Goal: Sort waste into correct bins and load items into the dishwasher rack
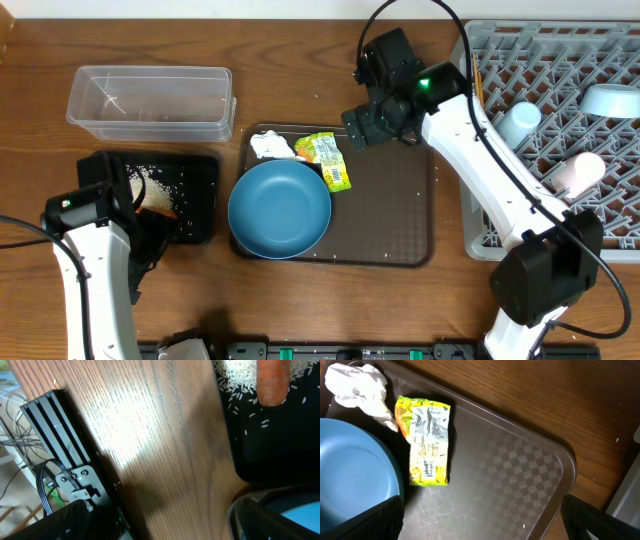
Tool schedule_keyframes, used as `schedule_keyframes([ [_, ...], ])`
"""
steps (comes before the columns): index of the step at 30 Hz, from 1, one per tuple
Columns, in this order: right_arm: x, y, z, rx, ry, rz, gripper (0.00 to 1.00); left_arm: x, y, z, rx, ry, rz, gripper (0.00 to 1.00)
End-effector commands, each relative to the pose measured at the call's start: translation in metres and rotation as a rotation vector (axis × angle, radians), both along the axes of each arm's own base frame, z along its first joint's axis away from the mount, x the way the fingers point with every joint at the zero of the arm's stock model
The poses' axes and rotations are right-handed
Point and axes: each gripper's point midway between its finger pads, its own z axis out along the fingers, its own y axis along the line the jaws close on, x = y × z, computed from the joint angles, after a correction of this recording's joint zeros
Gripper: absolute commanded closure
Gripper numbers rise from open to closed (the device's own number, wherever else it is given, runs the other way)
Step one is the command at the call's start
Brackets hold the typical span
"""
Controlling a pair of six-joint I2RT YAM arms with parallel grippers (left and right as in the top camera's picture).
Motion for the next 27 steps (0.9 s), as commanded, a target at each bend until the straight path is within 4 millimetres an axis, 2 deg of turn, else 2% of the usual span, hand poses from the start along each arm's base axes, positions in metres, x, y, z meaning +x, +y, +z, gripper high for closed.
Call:
schedule_keyframes([
  [1,-0.002,0.004,0.0,0.009,-0.001,0.002,0.01,-0.001,0.005,0.002,0.023,0.005,0.023,0.02],
  [6,-0.01,0.019,0.001,0.088,0.04,0.039,0.01,-0.001,0.005,0.002,0.023,0.005,0.023,0.02],
  [9,-0.021,0.035,0.004,0.177,0.093,0.081,0.01,-0.001,0.005,0.002,0.023,0.005,0.023,0.02],
  [11,-0.042,0.05,0.007,0.274,0.189,0.128,0.01,-0.001,0.005,0.002,0.023,0.005,0.023,0.02],
  [15,-0.069,0.078,0.01,0.382,0.272,0.244,0.01,-0.001,0.005,0.002,0.023,0.005,0.023,0.02],
  [19,-0.097,0.101,-0.007,0.32,0.25,0.427,0.01,-0.001,0.005,0.002,0.023,0.005,0.023,0.02],
  [27,-0.141,0.134,-0.055,0.159,0.204,0.564,0.01,-0.001,0.005,0.002,0.023,0.005,0.023,0.02],
])
